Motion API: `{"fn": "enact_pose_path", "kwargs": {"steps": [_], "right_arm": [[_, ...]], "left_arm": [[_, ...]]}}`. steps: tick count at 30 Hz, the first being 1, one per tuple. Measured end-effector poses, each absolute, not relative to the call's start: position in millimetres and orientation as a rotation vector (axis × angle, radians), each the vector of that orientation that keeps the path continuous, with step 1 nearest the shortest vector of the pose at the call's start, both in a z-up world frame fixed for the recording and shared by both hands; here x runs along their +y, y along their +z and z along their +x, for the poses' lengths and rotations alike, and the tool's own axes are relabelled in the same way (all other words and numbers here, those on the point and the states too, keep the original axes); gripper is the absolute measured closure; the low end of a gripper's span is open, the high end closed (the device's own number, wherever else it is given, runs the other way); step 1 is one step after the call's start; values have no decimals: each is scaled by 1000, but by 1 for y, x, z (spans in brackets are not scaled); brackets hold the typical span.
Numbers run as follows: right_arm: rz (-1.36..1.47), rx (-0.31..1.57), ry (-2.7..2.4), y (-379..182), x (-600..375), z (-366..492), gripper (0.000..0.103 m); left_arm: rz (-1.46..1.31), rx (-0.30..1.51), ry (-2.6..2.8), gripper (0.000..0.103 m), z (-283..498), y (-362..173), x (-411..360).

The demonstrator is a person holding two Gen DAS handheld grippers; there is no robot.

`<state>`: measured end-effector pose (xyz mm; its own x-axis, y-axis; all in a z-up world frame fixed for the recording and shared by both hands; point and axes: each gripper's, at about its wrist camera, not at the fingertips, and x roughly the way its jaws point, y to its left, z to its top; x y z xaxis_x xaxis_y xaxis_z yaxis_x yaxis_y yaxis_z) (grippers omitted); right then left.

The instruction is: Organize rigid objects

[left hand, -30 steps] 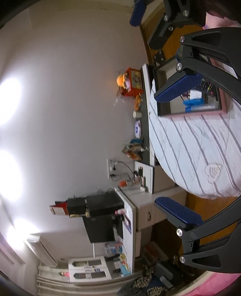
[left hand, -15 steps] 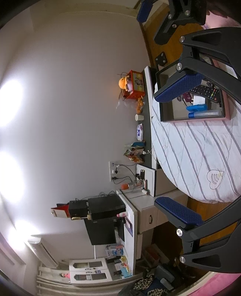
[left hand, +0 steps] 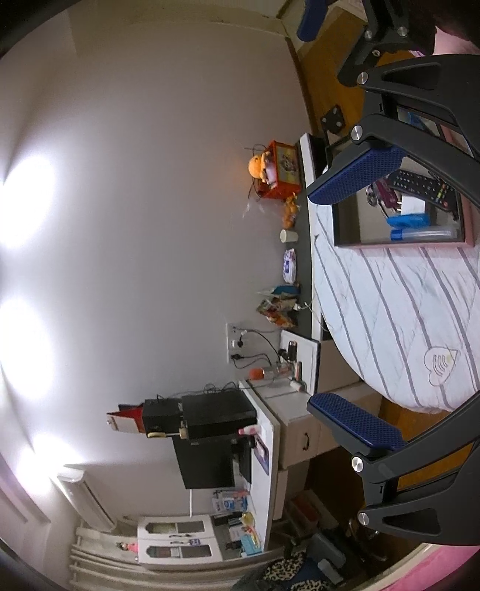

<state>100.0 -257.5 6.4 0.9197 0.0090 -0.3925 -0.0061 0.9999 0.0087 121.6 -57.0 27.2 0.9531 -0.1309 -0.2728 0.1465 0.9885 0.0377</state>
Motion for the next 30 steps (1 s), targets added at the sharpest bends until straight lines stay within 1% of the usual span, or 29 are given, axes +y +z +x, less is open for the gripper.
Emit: {"fn": "enact_pose_path", "kwargs": {"steps": [14, 30], "right_arm": [[15, 419, -20, 4, -268, 98, 0], [19, 427, -25, 3, -272, 97, 0]], "left_arm": [[82, 266, -261, 0, 121, 23, -76], [93, 270, -249, 0, 121, 21, -78]]}}
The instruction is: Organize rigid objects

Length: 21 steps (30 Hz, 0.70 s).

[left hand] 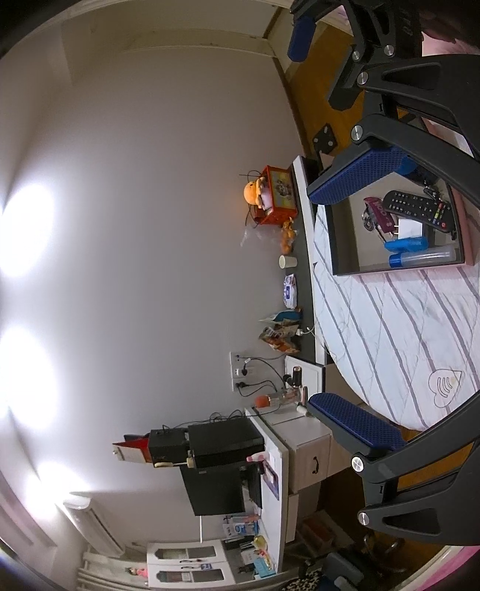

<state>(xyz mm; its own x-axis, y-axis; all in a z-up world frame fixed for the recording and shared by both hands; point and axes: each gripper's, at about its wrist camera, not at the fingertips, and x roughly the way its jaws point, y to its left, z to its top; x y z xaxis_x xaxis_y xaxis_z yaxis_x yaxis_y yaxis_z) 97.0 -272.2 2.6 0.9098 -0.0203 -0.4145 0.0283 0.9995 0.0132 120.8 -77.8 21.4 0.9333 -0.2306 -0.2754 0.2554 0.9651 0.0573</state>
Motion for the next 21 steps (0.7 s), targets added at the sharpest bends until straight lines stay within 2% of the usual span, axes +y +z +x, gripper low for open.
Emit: {"fn": "enact_pose_path", "kwargs": {"steps": [21], "right_arm": [[17, 434, -30, 0, -271, 97, 0]], "left_arm": [[101, 276, -273, 0, 119, 17, -80]]}}
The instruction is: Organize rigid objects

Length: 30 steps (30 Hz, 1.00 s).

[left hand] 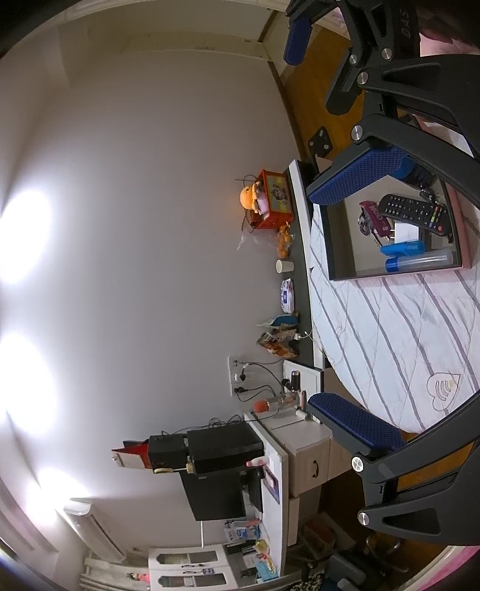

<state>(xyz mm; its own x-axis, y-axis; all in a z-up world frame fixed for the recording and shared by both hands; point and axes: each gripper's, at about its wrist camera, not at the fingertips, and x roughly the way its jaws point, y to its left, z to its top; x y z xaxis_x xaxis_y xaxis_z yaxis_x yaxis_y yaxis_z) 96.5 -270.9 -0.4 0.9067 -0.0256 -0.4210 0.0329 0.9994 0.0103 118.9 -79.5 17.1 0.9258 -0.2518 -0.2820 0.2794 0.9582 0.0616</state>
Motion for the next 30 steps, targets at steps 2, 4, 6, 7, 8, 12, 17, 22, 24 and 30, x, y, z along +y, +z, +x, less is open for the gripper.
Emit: {"fn": "enact_pose_path", "kwargs": {"steps": [2, 4, 6, 7, 8, 12, 17, 22, 24, 30], "right_arm": [[18, 437, -31, -2, -272, 96, 0], [19, 440, -32, -3, -272, 96, 0], [20, 444, -33, -4, -273, 97, 0], [21, 445, -33, -4, -273, 97, 0], [22, 446, -34, -4, -273, 97, 0], [21, 446, -31, -5, -273, 98, 0], [22, 444, -31, -5, -272, 98, 0], [22, 447, -31, -5, -273, 98, 0], [21, 448, -30, -5, -273, 98, 0], [20, 449, -31, -6, -273, 98, 0]], "left_arm": [[103, 277, -274, 0, 119, 17, -80], [104, 277, -273, 0, 119, 17, -80], [104, 277, -273, 0, 120, 17, -81], [103, 277, -274, 0, 119, 17, -81], [103, 277, -275, 0, 120, 17, -81], [103, 277, -274, 0, 120, 17, -81], [104, 278, -274, 0, 119, 17, -81], [107, 278, -274, 0, 119, 18, -80], [106, 279, -274, 0, 119, 18, -80], [107, 278, -271, 0, 119, 17, -80]]}}
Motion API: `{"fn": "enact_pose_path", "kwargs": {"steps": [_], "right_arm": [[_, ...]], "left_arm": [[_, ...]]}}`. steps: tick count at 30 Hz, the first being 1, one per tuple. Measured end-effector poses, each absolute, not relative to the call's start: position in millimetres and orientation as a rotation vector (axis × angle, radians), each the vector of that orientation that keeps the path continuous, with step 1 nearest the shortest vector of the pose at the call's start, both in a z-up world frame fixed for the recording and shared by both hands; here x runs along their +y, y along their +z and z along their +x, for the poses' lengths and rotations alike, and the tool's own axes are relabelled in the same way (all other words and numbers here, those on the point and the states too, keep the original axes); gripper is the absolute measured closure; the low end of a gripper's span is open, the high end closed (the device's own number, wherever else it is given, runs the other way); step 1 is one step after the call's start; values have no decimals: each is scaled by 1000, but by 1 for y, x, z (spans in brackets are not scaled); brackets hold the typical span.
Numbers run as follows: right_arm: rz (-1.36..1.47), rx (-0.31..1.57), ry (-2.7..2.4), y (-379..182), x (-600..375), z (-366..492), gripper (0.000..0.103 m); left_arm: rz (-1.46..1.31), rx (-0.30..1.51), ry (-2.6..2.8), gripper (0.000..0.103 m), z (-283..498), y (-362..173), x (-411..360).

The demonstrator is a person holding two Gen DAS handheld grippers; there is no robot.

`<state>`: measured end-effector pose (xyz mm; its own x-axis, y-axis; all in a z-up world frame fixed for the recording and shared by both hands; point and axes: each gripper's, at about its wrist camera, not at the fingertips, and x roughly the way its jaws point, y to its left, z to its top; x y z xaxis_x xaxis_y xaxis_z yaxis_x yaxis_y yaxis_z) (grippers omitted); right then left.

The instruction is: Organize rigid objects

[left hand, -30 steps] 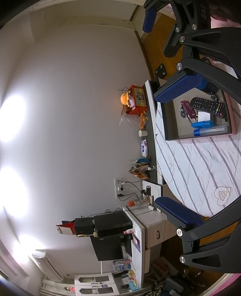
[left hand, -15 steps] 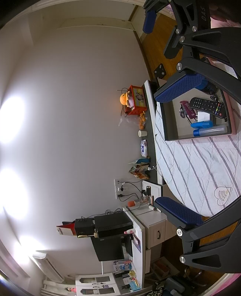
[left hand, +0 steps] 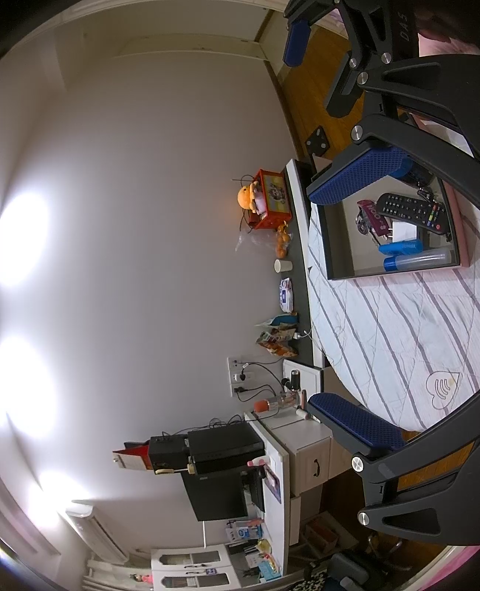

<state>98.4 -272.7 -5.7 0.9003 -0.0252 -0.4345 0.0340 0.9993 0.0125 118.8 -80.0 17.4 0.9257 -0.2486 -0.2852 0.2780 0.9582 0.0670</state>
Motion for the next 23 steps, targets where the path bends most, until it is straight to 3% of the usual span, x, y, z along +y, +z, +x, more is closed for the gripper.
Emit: {"fn": "enact_pose_path", "kwargs": {"steps": [23], "right_arm": [[15, 458, -26, -10, -269, 97, 0]], "left_arm": [[115, 276, -268, 0, 117, 18, -76]]}}
